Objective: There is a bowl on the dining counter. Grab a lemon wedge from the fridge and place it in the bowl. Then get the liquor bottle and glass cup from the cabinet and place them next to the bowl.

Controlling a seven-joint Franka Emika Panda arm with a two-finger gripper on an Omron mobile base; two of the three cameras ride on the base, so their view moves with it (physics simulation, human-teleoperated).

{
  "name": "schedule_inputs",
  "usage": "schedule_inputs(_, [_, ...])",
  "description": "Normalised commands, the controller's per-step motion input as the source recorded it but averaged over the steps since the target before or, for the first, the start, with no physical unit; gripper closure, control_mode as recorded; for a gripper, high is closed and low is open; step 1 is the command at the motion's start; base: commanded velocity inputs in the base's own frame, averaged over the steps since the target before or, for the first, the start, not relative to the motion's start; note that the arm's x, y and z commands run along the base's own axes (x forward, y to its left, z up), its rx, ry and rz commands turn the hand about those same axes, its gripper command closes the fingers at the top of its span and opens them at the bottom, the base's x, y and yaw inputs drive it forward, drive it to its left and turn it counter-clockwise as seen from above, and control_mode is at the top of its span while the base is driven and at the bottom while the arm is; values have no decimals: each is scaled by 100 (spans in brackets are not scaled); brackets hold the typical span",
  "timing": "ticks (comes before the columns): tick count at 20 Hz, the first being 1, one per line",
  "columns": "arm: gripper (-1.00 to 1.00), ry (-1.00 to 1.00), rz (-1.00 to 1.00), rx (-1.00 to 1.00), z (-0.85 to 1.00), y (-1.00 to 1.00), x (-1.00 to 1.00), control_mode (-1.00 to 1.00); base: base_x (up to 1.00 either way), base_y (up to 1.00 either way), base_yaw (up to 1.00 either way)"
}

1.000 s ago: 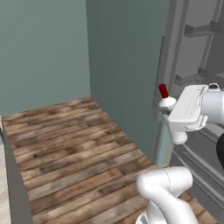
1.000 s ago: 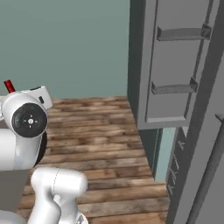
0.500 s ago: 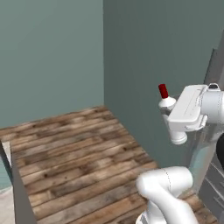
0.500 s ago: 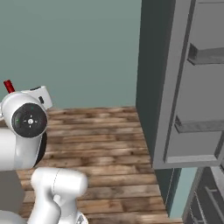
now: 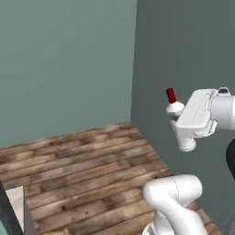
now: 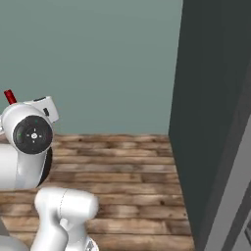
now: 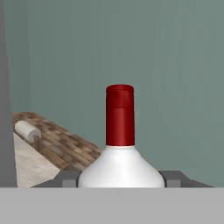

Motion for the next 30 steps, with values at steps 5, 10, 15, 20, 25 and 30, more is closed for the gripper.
schedule_inputs(5, [100,0,0,0,0,0,0,100,100,33,28])
schedule_inputs(10, [100,0,0,0,0,0,0,100,100,26,34])
schedule_inputs(15, [100,0,0,0,0,0,0,100,100,17,43])
schedule_inputs(20, [100,0,0,0,0,0,0,100,100,8,53])
schedule_inputs(25, [100,0,0,0,0,0,0,100,100,0,61])
schedule_inputs(30, [100,0,0,0,0,0,0,100,100,0,63])
